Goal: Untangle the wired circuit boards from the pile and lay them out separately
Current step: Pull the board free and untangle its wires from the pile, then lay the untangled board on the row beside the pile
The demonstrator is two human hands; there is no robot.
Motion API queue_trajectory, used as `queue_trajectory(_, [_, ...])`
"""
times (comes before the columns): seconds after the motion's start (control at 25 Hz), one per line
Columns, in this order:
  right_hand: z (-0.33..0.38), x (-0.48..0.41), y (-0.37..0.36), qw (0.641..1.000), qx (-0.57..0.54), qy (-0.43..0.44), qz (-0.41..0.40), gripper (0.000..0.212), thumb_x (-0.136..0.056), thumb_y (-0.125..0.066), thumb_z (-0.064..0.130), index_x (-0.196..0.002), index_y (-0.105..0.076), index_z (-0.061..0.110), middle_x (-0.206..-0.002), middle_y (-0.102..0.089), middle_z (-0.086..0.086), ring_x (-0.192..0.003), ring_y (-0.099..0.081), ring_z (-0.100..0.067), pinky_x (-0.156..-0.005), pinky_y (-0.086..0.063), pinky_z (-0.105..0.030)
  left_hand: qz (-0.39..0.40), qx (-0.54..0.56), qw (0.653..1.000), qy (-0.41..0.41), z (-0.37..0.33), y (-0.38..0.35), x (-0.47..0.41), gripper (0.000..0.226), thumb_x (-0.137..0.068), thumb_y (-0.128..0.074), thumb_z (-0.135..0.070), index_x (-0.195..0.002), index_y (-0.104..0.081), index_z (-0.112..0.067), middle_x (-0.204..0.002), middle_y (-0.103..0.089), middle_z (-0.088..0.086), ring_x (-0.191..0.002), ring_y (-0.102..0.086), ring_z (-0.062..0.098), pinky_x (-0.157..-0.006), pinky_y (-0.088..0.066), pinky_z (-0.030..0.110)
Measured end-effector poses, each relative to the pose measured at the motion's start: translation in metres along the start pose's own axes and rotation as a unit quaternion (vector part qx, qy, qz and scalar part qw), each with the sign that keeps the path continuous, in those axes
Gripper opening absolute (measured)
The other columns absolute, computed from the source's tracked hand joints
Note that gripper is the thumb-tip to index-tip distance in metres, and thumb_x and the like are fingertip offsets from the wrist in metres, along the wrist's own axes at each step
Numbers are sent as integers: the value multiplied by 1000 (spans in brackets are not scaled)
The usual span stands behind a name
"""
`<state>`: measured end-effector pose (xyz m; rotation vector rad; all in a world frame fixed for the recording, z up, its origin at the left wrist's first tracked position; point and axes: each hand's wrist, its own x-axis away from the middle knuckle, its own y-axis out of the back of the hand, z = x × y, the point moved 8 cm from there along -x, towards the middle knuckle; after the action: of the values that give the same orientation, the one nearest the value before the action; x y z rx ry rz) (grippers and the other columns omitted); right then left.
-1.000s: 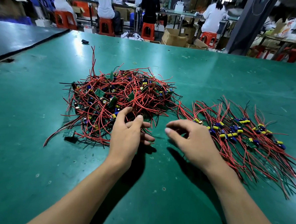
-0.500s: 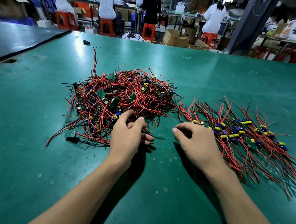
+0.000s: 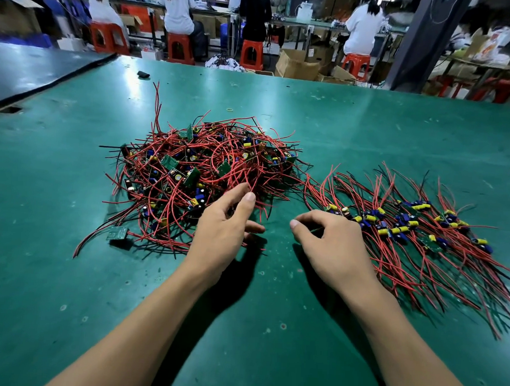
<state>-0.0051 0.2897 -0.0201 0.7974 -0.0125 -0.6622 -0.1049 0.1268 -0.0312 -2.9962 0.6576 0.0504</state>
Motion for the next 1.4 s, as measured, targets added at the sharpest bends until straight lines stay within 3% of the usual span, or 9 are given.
queue_trajectory(0.12, [1, 1, -2, 1000, -8, 0, 4, 16, -91, -68, 38, -91, -77, 24, -79, -73, 11, -77, -68, -12, -78, -55, -34, 0, 40, 999, 1, -3, -3, 6, 25, -98, -57, -22, -119, -69, -17, -103, -75, 0, -68, -71, 19, -54, -57, 29])
queue_trajectory(0.24, [1, 0, 2, 1000, -7, 1, -10, 14, -92, -68, 33, -93, -77, 22, -83, -74, 11, -80, -67, -11, -80, -51, -29, 23, -44, 997, -53, -10, -13, 19, 16, -94, -64, -23, -94, -78, -14, -78, -75, 5, -66, -68, 13, -59, -56, 28])
queue_trajectory(0.44, [-7, -5, 0, 993, -97, -63, 15, 21, -98, -61, 33, -92, -75, 18, -83, -75, 6, -75, -69, -10, -74, -53, -26, 60, -125, 985, -103, -15, -25, 30, 8, -89, -72, -21, -83, -76, -18, -69, -72, 4, -63, -66, 27, -61, -52, 36])
queue_trajectory(0.56, [-5, 2, -20, 926, -323, -178, 82, 33, -99, -60, 38, -86, -74, 12, -85, -77, -5, -65, -67, -11, -59, -54, -25, 140, -100, 981, -90, -13, -36, 34, 5, -87, -74, -13, -85, -78, -13, -73, -75, -5, -67, -67, 9, -65, -52, 24])
queue_trajectory(0.72, [3, 12, -33, 797, -519, -274, 139, 24, -93, -68, 33, -90, -69, 10, -90, -77, -11, -64, -67, -15, -54, -55, -25, 237, -67, 968, -50, -8, -51, 42, 7, -82, -76, -16, -85, -79, -10, -74, -74, 11, -66, -61, 14, -65, -49, 25])
queue_trajectory(0.88, [0, 4, -14, 831, -496, -232, 101, 13, -96, -63, 23, -92, -69, 12, -84, -77, -4, -62, -64, -9, -57, -49, -22, 259, -10, 965, 41, 2, -52, 43, 28, -75, -76, -30, -70, -71, -2, -62, -66, 7, -65, -59, 24, -64, -46, 29])
queue_trajectory(1.08, [15, 6, -9, 819, -528, -185, 130, 7, -93, -64, 24, -93, -64, 17, -74, -73, -1, -59, -65, -9, -54, -53, -20, 236, 78, 955, 160, 14, -50, 43, 55, -73, -74, -45, -62, -61, 7, -73, -66, 29, -64, -64, 31, -67, -48, 35])
queue_trajectory(1.24, [24, 10, -16, 789, -558, -206, 153, 35, -74, -69, 49, -88, -67, 16, -71, -68, 0, -53, -59, -10, -49, -48, -21, 270, 21, 952, 146, 13, -52, 46, 40, -82, -76, -26, -53, -56, -7, -66, -64, 26, -54, -67, 24, -49, -45, 23])
queue_trajectory(1.4, [23, 10, -14, 781, -575, -192, 148, 16, -73, -75, 29, -78, -64, 18, -68, -60, 2, -49, -51, -9, -47, -45, -19, 275, -16, 952, 133, 18, -52, 44, 54, -66, -88, -34, -54, -37, -18, -76, -54, 28, -77, -57, 36, -64, -39, 40])
